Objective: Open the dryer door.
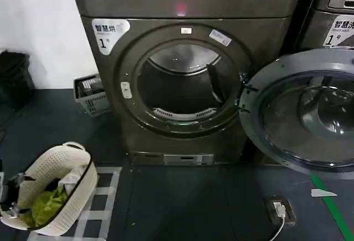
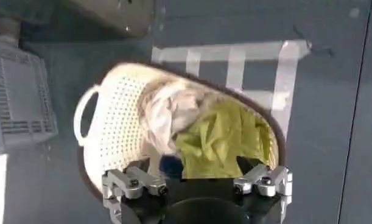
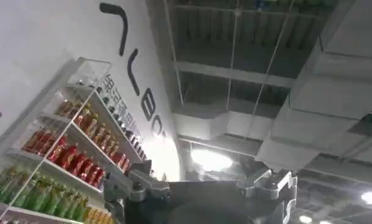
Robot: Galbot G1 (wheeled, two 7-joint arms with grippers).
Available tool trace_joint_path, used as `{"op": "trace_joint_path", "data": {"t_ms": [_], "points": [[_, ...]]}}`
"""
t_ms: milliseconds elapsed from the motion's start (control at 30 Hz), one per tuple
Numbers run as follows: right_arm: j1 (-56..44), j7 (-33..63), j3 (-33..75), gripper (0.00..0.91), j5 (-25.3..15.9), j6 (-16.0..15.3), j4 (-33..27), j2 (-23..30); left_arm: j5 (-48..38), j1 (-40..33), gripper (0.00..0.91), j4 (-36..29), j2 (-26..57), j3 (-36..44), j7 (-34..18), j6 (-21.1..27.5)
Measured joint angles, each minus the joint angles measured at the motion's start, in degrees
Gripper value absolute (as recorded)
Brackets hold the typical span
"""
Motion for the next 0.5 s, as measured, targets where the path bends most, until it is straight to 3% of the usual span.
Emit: {"op": "trace_joint_path", "data": {"t_ms": [167, 500], "points": [[0.1, 0.0, 0.1, 0.907, -0.1, 0.0, 0.1, 0.0, 2.6, 0.0, 0.907, 3.3, -0.3, 0.0, 0.6, -0.6], [-0.4, -0.2, 0.3, 0.907, -0.1, 0.1, 0.4, -0.1, 2.4, -0.1, 0.907, 4.0, -0.1, -0.1, 0.7, -1.0]]}}
